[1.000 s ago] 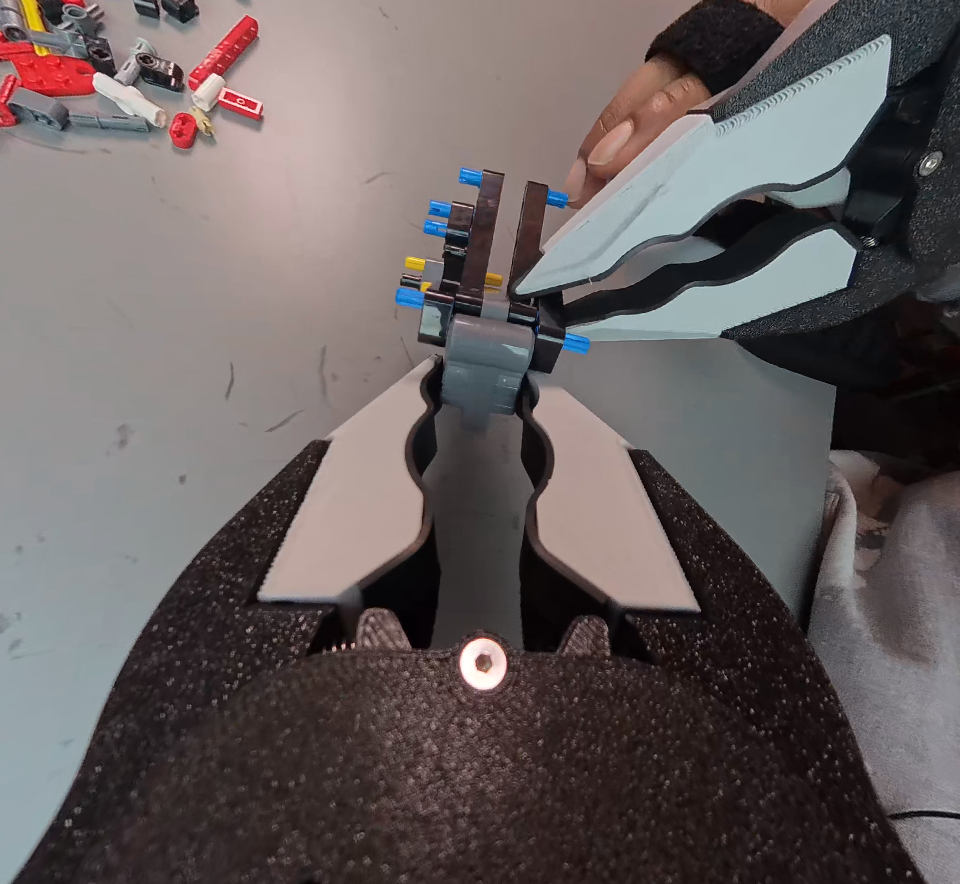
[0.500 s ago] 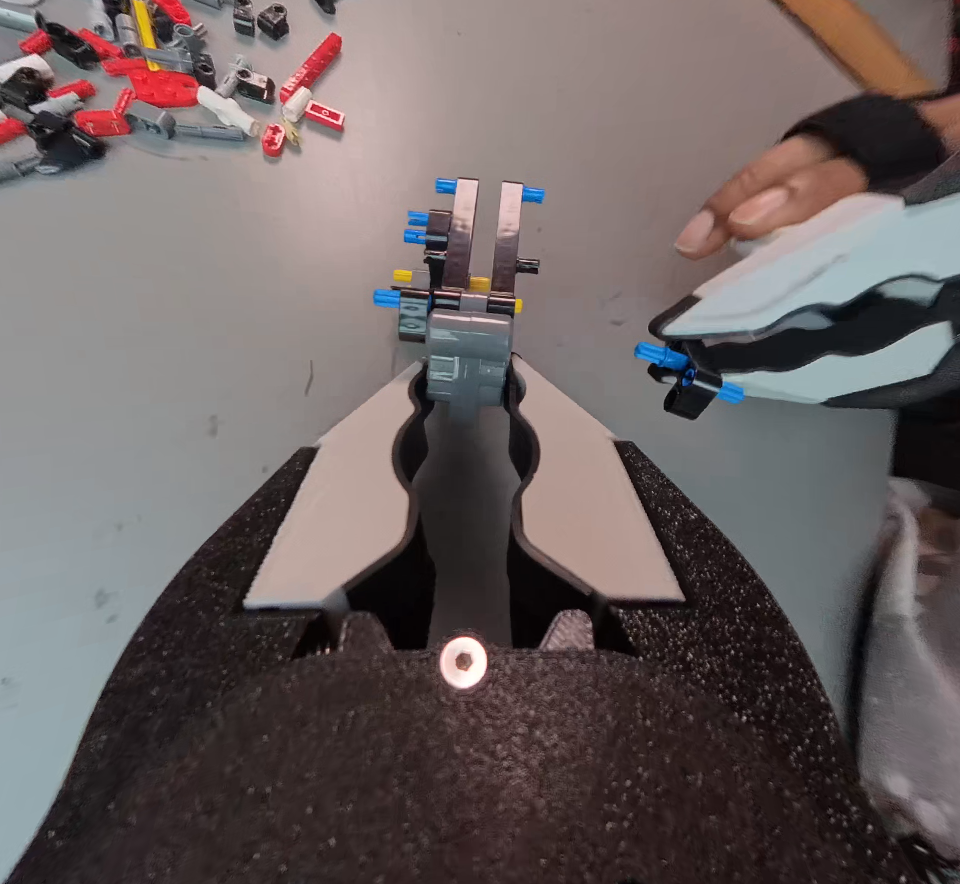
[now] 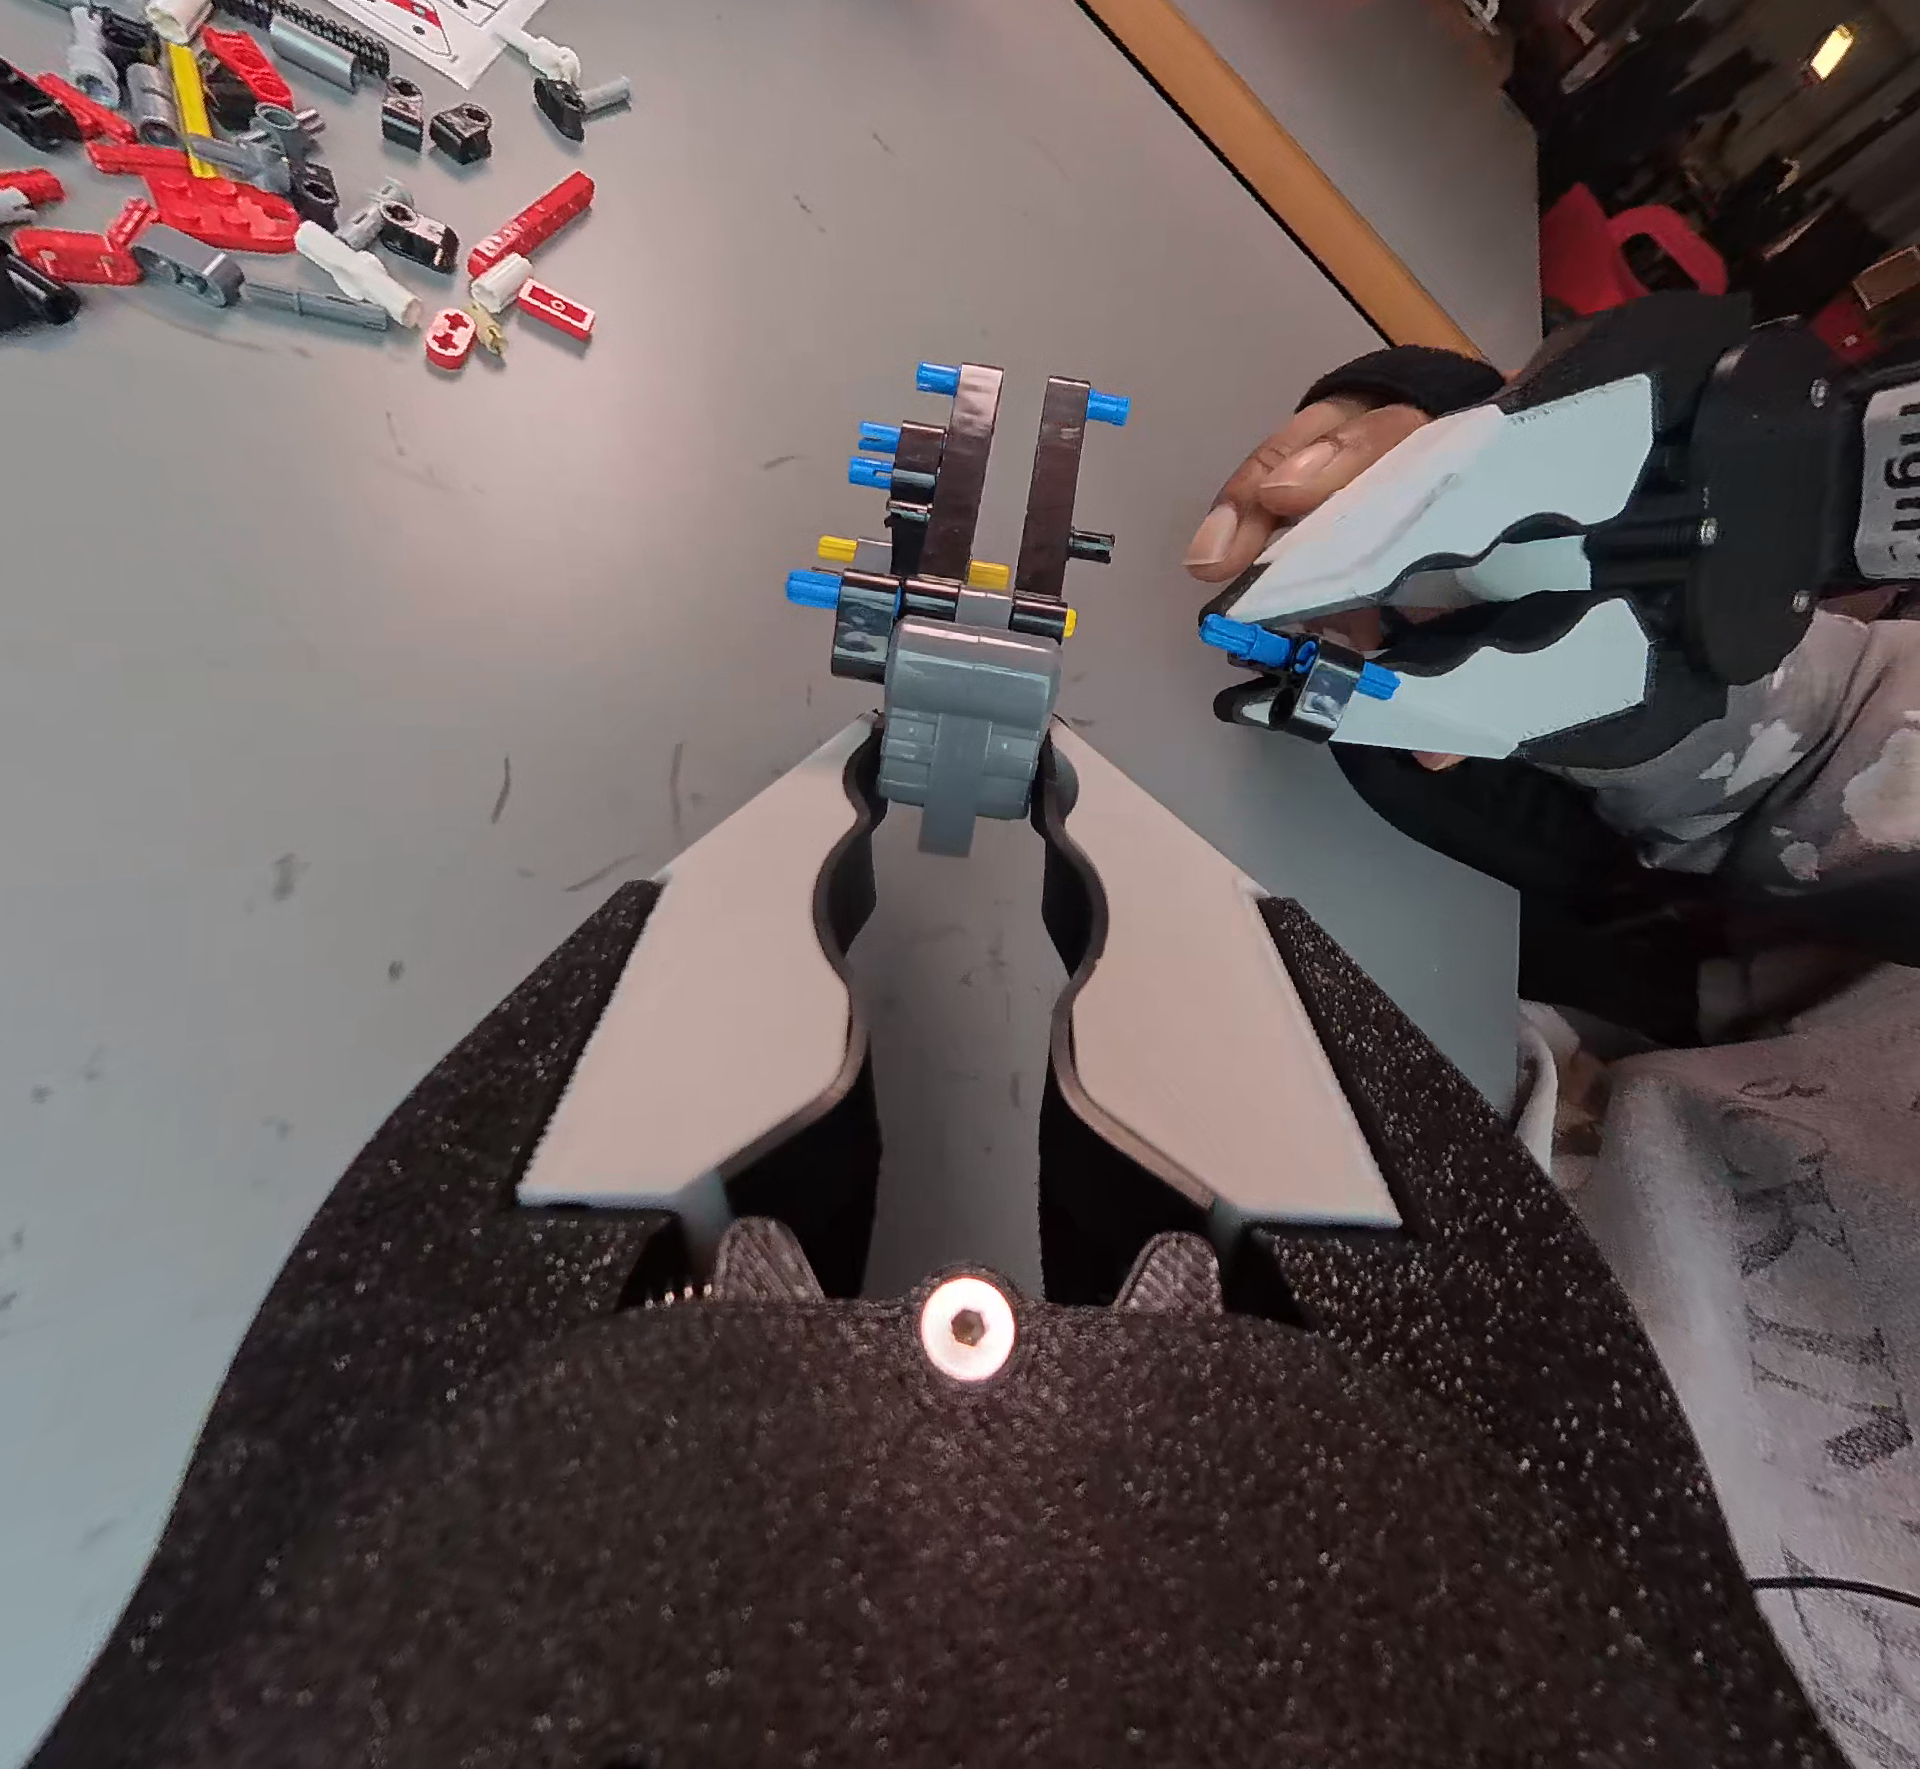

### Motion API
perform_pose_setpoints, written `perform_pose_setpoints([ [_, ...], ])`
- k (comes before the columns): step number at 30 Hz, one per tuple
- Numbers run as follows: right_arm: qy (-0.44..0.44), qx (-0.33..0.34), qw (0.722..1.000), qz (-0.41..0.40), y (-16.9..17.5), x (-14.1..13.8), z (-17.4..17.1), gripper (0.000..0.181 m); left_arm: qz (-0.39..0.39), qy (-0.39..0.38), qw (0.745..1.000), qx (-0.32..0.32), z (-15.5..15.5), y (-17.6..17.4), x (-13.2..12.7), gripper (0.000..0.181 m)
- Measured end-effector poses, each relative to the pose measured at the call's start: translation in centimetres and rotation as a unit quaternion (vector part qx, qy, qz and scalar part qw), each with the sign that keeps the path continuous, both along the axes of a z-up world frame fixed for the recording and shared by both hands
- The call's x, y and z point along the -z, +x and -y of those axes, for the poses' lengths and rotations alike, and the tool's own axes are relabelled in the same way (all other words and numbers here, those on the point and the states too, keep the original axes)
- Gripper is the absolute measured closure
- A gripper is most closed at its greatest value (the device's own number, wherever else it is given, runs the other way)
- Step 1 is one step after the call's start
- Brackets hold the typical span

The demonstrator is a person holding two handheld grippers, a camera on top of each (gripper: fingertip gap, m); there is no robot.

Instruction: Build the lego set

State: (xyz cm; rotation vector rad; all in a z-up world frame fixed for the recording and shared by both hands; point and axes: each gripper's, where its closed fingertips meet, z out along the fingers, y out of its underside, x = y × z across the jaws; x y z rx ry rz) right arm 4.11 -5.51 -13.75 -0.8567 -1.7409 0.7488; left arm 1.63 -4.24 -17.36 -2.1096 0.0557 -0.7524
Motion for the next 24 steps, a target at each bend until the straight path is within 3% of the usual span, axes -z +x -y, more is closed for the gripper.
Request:
perform_pose_setpoints([
  [1,-0.036,0.004,0.999,0.002,-0.1,-0.2,-0.1,0.172,0.003,0.003,1.0,-0.002,-0.1,0.0,-0.1,0.155],
  [5,-0.115,0.007,0.993,0.011,-0.7,-0.7,-0.2,0.172,0.014,0.013,1.0,-0.001,-0.1,0.4,-0.5,0.155],
  [17,-0.117,0.014,0.992,0.047,-1.1,0.0,-0.4,0.171,-0.009,0.028,1.0,0.006,0.0,1.0,-0.7,0.155],
  [24,-0.161,0.012,0.985,0.054,-0.9,-0.1,-0.5,0.172,-0.057,0.067,0.996,0.004,-0.1,0.9,-1.3,0.155],
])
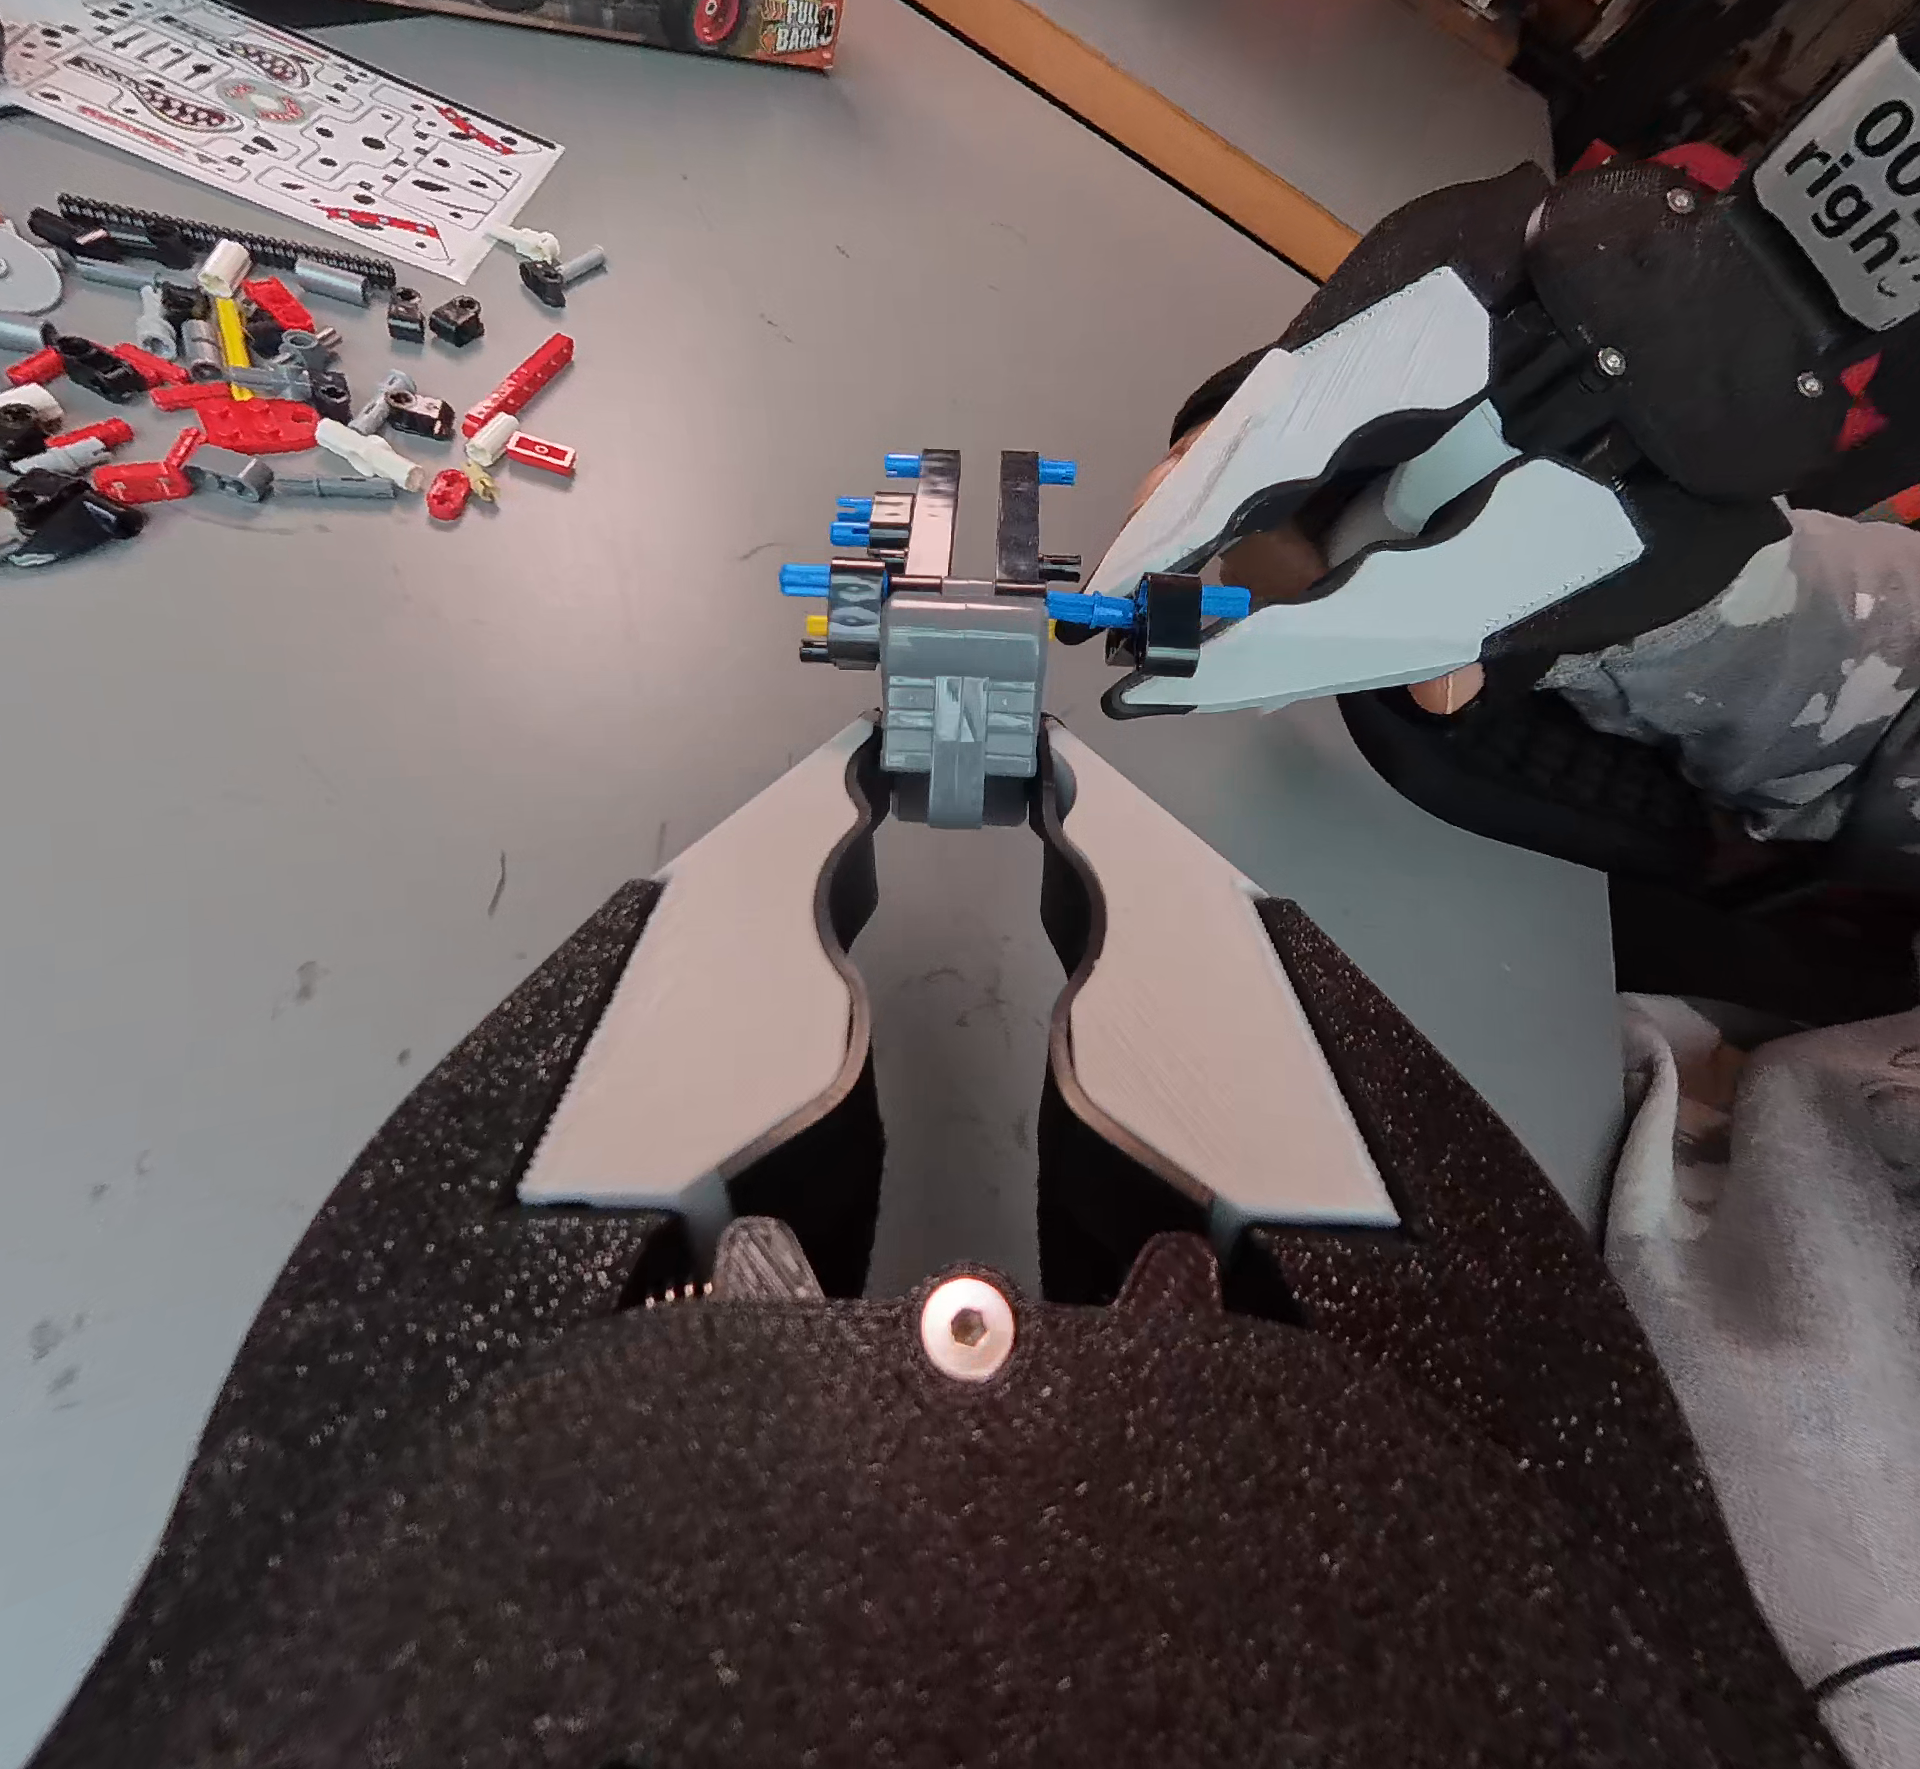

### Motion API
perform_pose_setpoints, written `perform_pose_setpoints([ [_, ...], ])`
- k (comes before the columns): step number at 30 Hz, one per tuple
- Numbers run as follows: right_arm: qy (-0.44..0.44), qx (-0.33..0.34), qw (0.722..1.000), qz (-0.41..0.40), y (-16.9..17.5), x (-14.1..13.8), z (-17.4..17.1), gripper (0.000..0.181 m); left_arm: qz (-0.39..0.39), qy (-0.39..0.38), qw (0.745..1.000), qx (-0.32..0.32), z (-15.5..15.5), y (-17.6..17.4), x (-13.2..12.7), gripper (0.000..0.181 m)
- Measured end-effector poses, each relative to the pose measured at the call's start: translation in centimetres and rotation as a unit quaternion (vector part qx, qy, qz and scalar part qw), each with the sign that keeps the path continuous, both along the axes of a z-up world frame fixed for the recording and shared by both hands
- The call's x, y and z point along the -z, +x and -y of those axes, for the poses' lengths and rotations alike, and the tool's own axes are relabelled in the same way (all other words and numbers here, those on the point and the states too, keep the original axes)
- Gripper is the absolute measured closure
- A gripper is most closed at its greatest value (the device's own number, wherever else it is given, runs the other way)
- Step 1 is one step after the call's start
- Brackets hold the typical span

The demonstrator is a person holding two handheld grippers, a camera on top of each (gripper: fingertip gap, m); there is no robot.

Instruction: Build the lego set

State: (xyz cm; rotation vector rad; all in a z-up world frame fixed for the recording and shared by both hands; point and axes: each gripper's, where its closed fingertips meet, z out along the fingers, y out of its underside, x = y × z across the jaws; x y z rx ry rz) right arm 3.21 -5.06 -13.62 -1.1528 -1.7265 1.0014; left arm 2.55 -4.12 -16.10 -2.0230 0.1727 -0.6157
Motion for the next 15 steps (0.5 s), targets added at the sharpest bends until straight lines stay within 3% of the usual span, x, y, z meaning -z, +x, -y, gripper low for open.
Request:
perform_pose_setpoints([
  [7,-0.061,-0.021,0.998,0.005,0.6,-0.6,0.6,0.171,-0.085,0.078,0.993,0.004,0.0,0.3,-1.3,0.155],
  [15,-0.021,0.012,1.0,0.007,0.7,0.0,-0.7,0.171,-0.109,0.02,0.994,-0.005,-0.1,0.5,0.8,0.155],
])
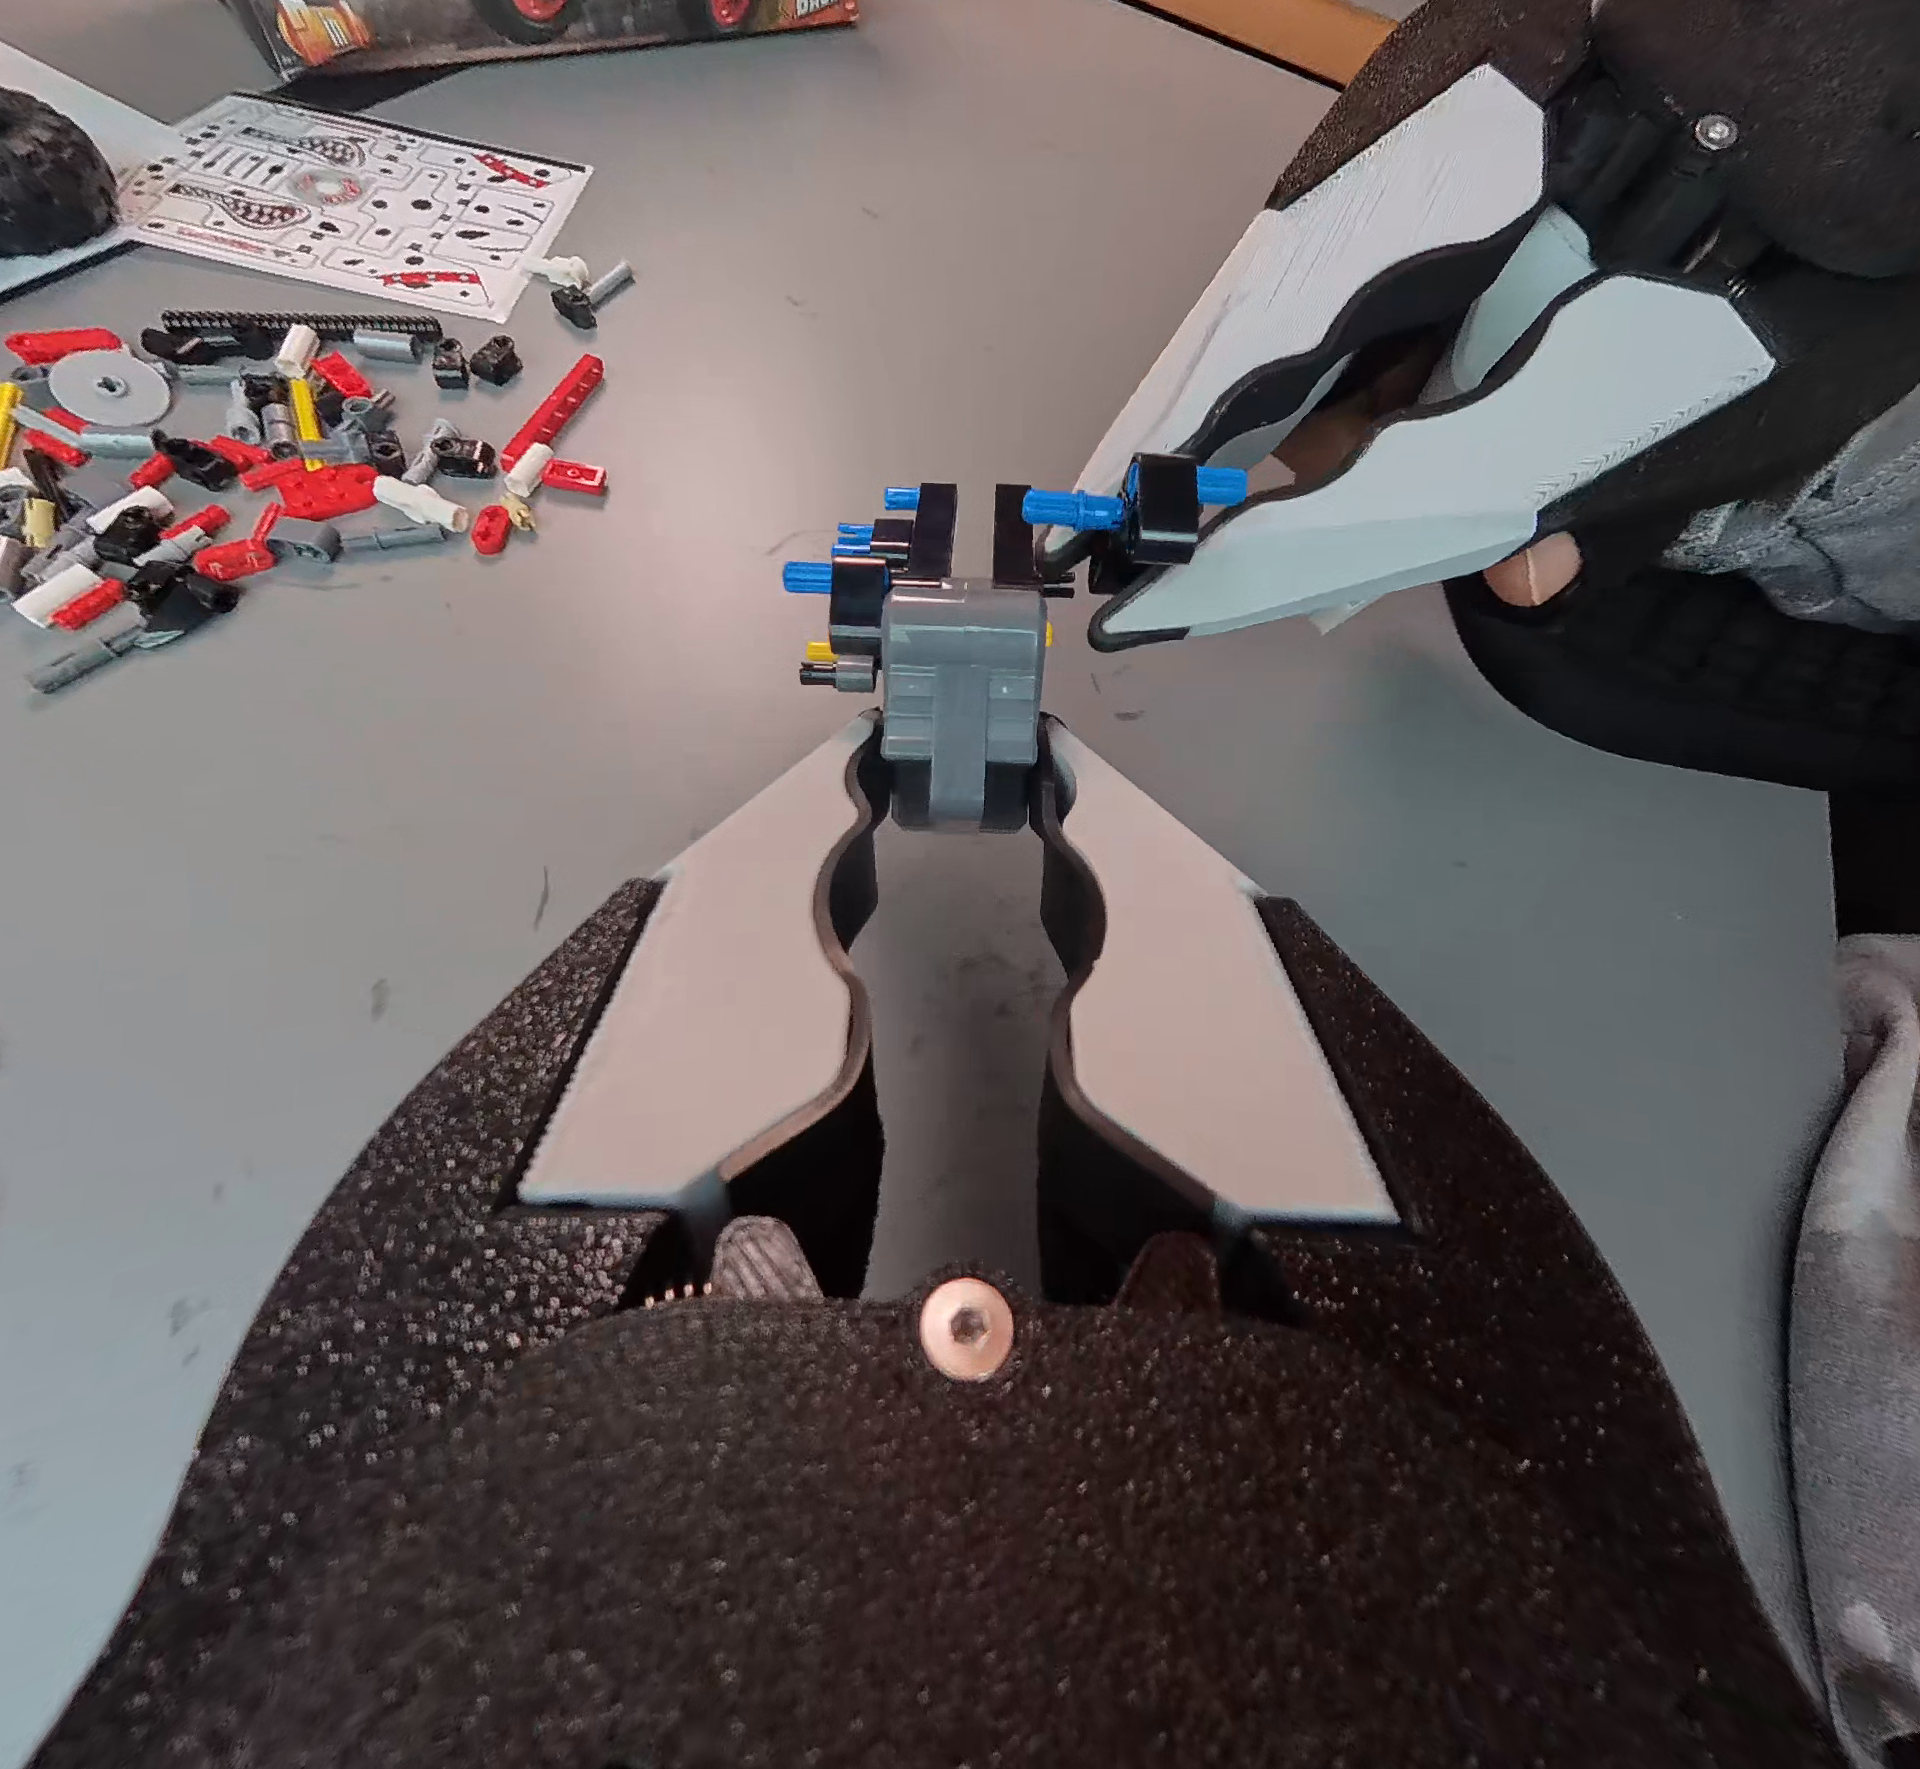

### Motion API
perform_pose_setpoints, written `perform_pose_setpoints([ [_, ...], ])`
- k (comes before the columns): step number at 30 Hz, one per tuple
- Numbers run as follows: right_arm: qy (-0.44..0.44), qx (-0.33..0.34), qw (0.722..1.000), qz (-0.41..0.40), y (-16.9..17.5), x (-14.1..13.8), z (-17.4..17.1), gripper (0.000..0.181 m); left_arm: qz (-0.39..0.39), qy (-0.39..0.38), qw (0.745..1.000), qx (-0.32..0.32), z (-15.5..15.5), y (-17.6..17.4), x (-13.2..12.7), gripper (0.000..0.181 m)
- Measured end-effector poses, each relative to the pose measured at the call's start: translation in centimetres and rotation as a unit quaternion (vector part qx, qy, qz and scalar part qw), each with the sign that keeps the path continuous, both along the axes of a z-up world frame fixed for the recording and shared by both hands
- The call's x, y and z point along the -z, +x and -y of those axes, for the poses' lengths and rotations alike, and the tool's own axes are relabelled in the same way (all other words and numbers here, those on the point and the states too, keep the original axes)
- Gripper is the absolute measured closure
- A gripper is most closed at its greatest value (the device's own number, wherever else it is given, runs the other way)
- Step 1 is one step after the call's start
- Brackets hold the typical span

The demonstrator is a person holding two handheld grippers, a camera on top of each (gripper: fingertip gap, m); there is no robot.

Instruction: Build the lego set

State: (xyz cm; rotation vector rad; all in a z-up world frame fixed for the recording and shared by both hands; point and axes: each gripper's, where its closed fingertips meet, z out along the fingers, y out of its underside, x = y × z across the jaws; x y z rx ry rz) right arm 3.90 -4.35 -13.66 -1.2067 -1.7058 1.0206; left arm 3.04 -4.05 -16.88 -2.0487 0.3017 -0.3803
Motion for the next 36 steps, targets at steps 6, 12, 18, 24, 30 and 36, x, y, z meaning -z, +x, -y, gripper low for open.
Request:
perform_pose_setpoints([
  [6,0.004,-0.028,0.999,0.037,0.3,1.5,1.0,0.171,0.083,-0.082,0.993,-0.02,0.1,-0.4,1.8,0.155],
  [12,-0.017,-0.029,0.995,0.094,0.8,3.5,0.4,0.171,0.171,-0.172,0.97,-0.02,1.2,-0.6,3.3,0.146],
  [18,-0.05,-0.031,0.993,0.099,1.3,3.4,-0.3,0.171,0.181,-0.212,0.961,-0.007,2.7,-1.5,3.4,0.13],
  [24,-0.051,-0.045,0.993,0.097,1.4,3.5,0.0,0.171,0.161,-0.179,0.97,0.013,2.8,-2.4,2.3,0.135],
  [30,-0.05,-0.065,0.992,0.097,1.7,3.3,0.7,0.171,0.308,-0.213,0.927,0.037,2.3,-0.5,1.8,0.154],
  [36,-0.073,-0.114,0.984,0.112,3.4,2.2,1.9,0.171,0.476,-0.278,0.833,0.053,4.0,1.9,1.7,0.156],
])
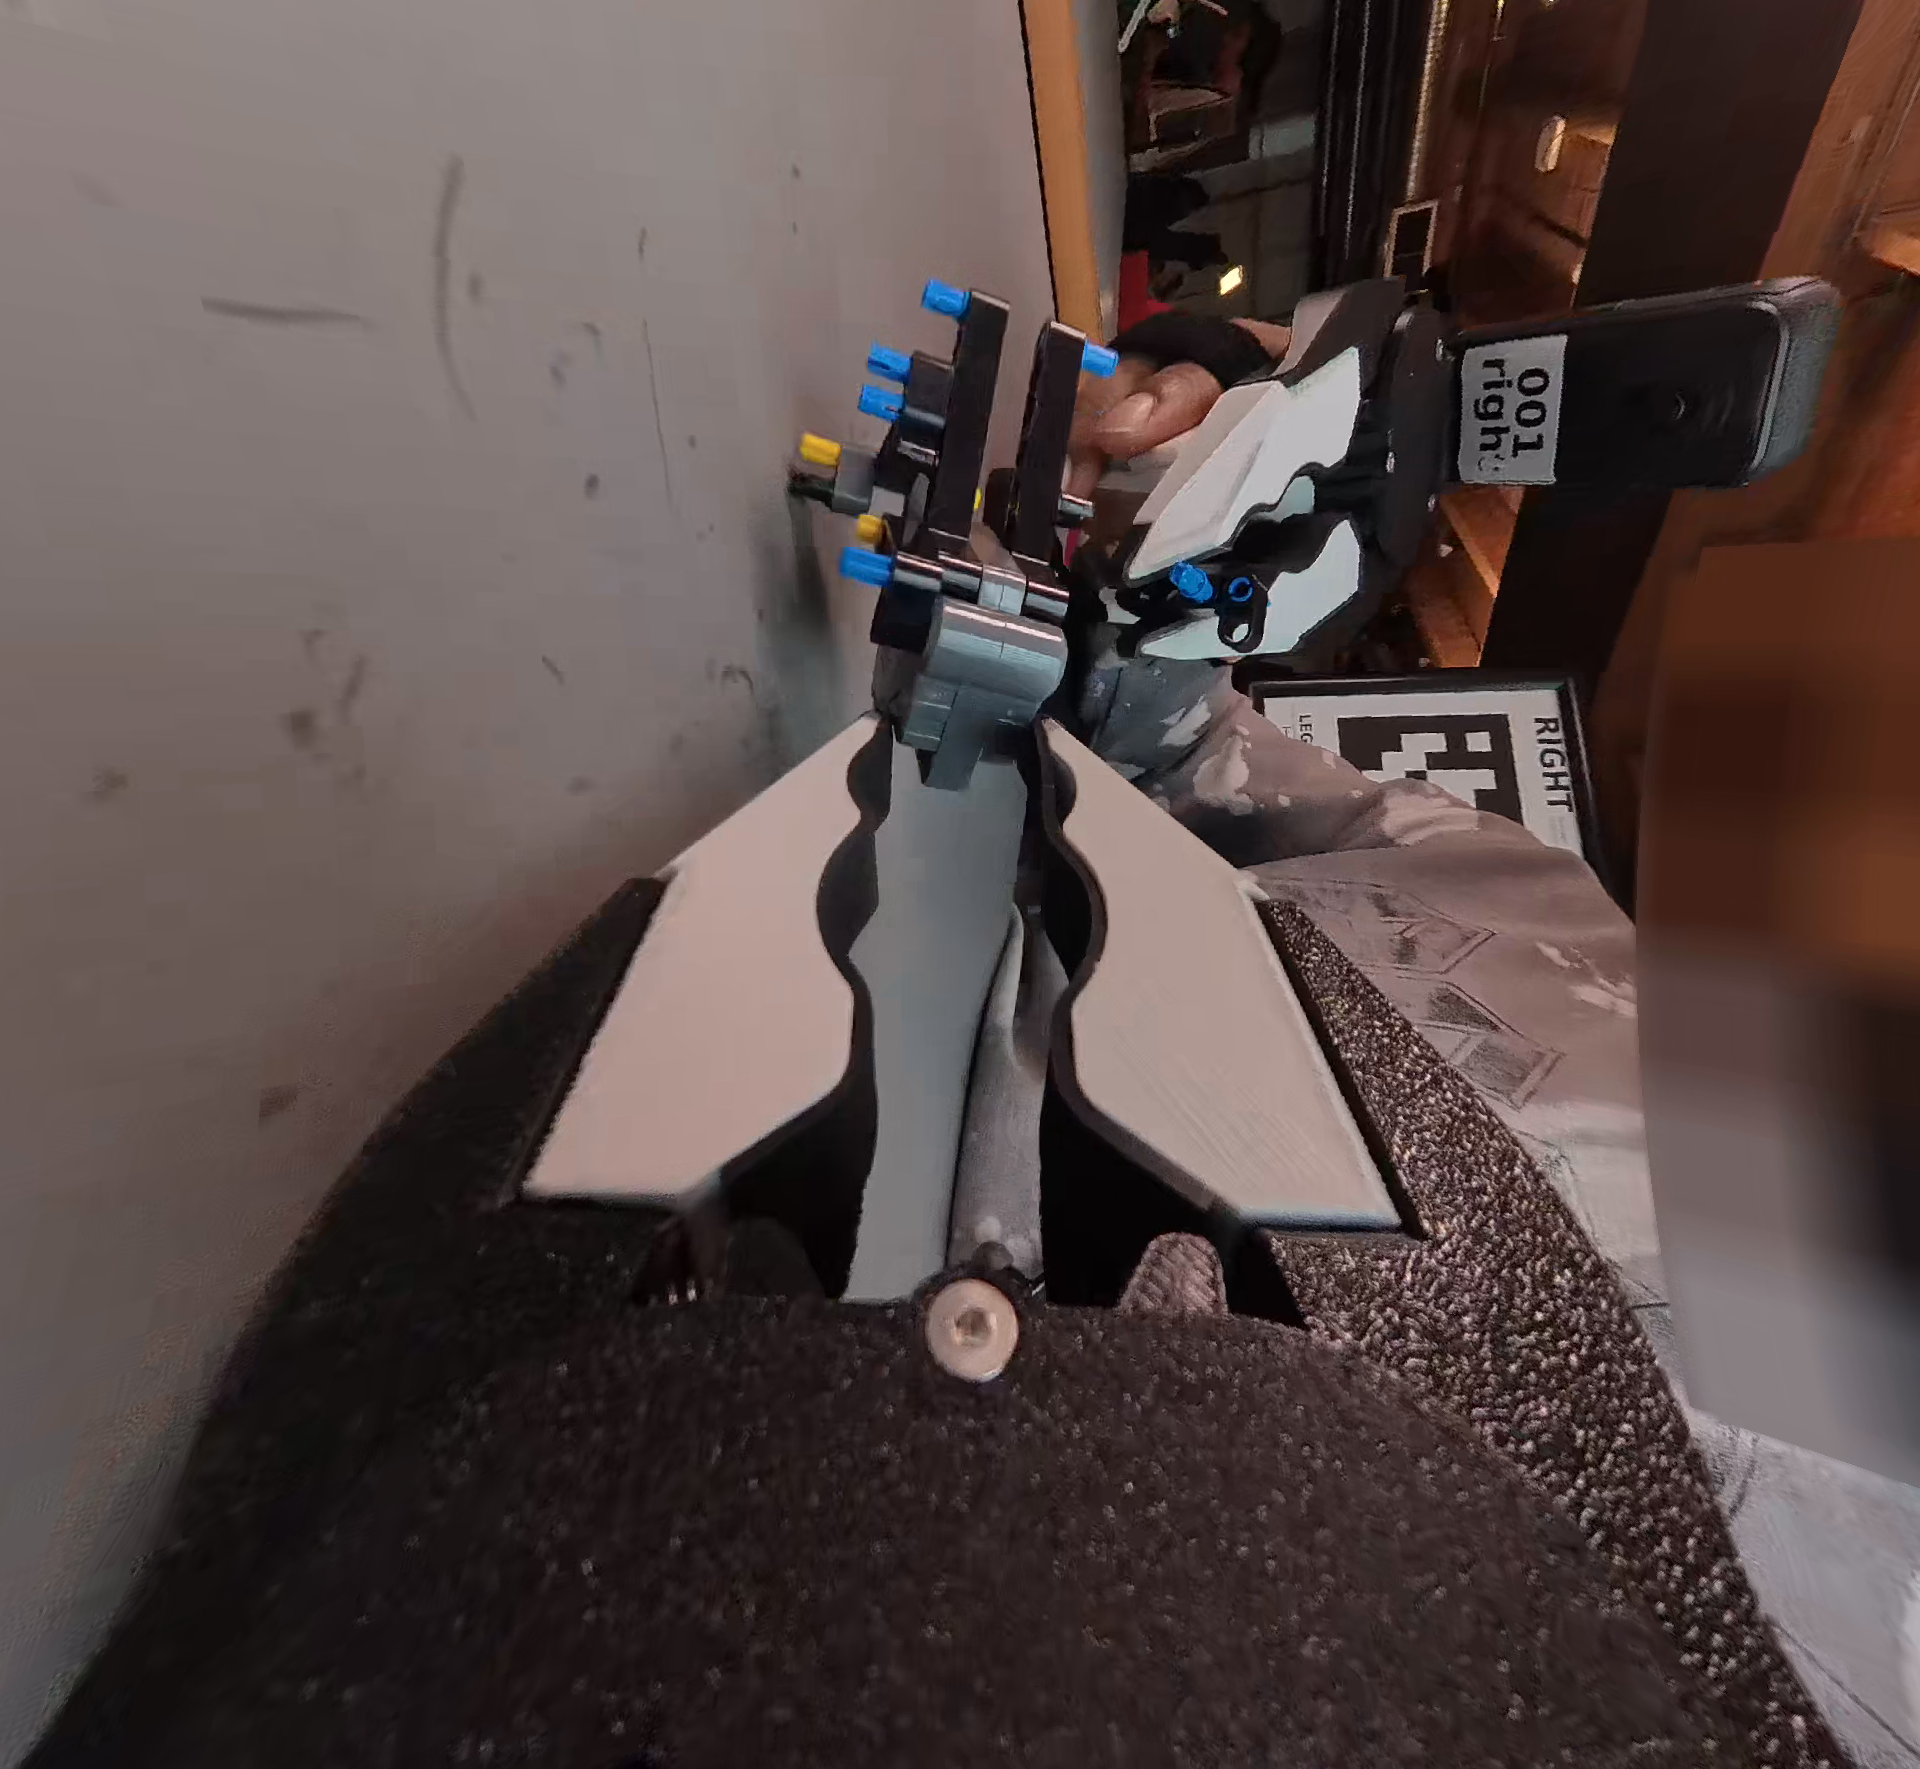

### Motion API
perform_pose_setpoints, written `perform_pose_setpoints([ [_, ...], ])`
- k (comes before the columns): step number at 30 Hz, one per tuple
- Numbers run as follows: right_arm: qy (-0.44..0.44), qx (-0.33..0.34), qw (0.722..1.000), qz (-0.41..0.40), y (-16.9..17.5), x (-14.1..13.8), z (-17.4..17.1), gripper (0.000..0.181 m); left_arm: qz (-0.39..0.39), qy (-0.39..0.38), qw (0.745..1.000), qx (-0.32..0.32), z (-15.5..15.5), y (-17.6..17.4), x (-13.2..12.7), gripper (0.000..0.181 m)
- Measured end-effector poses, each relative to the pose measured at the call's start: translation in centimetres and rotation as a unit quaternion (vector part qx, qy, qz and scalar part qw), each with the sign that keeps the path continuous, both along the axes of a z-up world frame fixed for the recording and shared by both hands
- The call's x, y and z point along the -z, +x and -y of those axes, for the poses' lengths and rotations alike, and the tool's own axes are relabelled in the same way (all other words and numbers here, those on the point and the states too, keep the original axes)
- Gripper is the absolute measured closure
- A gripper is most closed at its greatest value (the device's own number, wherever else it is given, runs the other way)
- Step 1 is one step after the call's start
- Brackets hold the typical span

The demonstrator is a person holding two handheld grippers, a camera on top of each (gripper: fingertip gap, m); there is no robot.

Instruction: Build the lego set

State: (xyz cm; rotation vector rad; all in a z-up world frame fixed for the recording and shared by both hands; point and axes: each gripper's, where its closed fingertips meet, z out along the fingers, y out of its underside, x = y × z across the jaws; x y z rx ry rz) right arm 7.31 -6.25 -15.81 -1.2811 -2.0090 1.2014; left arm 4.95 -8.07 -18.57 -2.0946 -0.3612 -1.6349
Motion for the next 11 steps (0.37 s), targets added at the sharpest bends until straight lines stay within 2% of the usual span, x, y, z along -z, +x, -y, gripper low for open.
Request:
perform_pose_setpoints([
  [1,-0.005,-0.01,1.0,0.009,0.4,0.1,0.2,0.171,-0.002,-0.01,1.0,0.002,0.5,0.4,0.1,0.155],
  [4,-0.02,-0.031,0.999,0.025,1.1,0.5,0.8,0.171,-0.058,-0.024,0.998,0.009,1.9,0.6,0.4,0.136],
  [6,-0.018,-0.034,0.999,0.032,1.2,0.9,0.8,0.171,-0.137,-0.021,0.99,0.009,2.8,-0.4,1.1,0.13],
  [8,-0.016,-0.038,0.999,0.035,1.3,1.1,0.9,0.171,-0.219,0.006,0.976,0.001,3.0,-2.0,1.4,0.13],
  [11,-0.019,-0.042,0.998,0.036,1.4,1.1,1.1,0.171,-0.305,0.087,0.948,0.006,2.7,-2.9,0.7,0.13],
])
